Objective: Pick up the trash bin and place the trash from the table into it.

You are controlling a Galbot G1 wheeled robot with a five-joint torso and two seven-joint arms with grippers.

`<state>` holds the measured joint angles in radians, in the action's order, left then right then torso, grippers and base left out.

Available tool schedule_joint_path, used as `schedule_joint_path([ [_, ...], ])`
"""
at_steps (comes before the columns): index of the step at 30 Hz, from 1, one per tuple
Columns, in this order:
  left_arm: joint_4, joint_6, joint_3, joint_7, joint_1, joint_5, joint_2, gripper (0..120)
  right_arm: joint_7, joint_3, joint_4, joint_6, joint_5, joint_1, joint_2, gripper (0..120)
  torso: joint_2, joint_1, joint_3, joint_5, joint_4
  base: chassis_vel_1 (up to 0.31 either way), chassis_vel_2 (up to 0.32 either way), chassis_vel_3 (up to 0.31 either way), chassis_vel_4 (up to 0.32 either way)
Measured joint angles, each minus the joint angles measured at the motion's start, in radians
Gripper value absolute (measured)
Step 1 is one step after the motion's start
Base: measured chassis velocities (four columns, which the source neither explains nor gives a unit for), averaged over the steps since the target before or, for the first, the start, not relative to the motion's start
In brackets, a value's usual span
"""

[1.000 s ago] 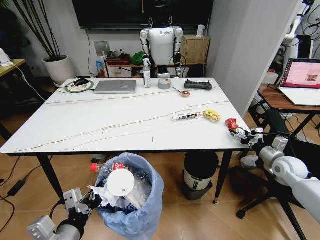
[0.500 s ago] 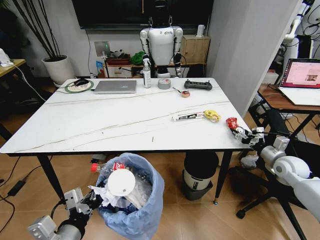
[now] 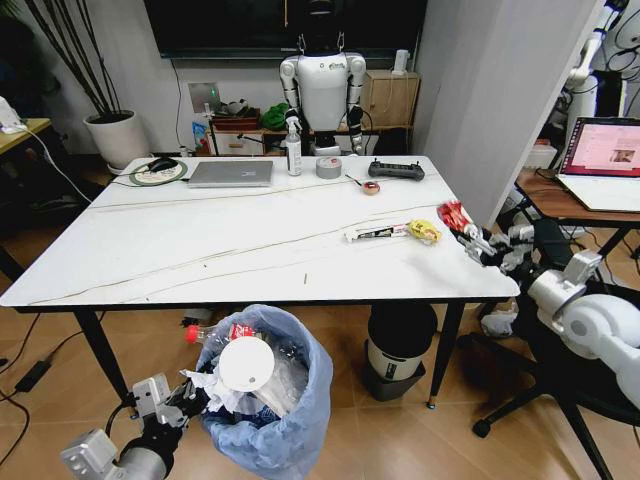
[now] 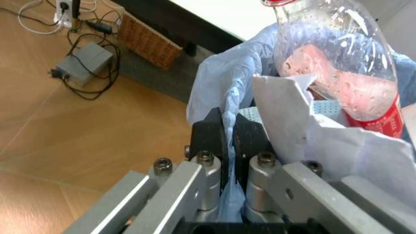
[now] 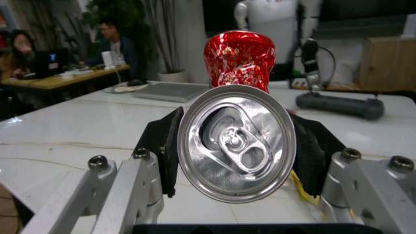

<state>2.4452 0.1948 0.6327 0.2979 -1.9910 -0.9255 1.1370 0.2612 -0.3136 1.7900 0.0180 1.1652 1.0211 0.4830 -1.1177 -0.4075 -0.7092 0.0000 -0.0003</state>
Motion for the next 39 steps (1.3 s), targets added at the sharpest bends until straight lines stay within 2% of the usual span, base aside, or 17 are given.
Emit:
schedule_joint_path([
  [1,0.0,0.0,0.0,0.0,0.0,0.0,0.0,0,0.0,0.0,0.0,0.0,0.0,0.0,0.0,47,0.0,0.0,0.0,0.0,0.0,0.0,0.0,0.0,0.0],
  [6,0.005,-0.001,0.006,-0.003,0.0,0.003,0.001,0,0.042,0.007,0.188,0.022,0.065,-0.001,-0.084,47,0.0,0.0,0.0,-0.0002,0.0,0.0,0.0,0.0,0.0],
  [9,0.007,-0.001,0.008,-0.003,0.001,0.002,-0.001,0,0.057,0.025,0.237,0.032,0.08,-0.01,-0.105,47,0.0,0.0,0.0,-0.0001,0.0,0.0,0.0,0.0,0.0],
  [14,0.009,-0.001,0.008,-0.003,0.003,0.001,-0.001,0,0.096,0.137,0.342,0.064,0.094,-0.064,-0.165,47,0.0,0.0,0.0,-0.0004,0.0001,0.0,0.0,0.0,0.0],
  [17,0.009,-0.001,0.006,-0.004,0.003,0.001,-0.001,0,0.11,0.178,0.361,0.074,0.088,-0.075,-0.175,47,0.0,0.0,0.0,-0.0001,0.0,0.0,0.0,0.0,0.0],
  [21,0.007,-0.001,0.004,-0.005,0.004,0.001,-0.001,0,0.136,0.338,0.399,0.1,0.029,-0.13,-0.184,47,0.0,0.0,0.0,0.0001,-0.0001,0.0,0.0,0.0,0.0],
  [26,0.001,-0.001,0.004,-0.006,0.008,-0.003,-0.008,0,0.146,0.432,0.406,0.107,-0.005,-0.18,-0.164,47,0.0,0.0,0.0,0.0001,0.0002,0.0,0.0,0.0,0.0],
  [39,-0.034,-0.001,-0.027,-0.017,0.032,-0.009,-0.03,0,0.235,0.47,0.386,0.099,-0.017,-0.224,-0.153,47,0.0,0.0,0.0,0.0,0.0,0.0,0.0,0.0,0.0],
])
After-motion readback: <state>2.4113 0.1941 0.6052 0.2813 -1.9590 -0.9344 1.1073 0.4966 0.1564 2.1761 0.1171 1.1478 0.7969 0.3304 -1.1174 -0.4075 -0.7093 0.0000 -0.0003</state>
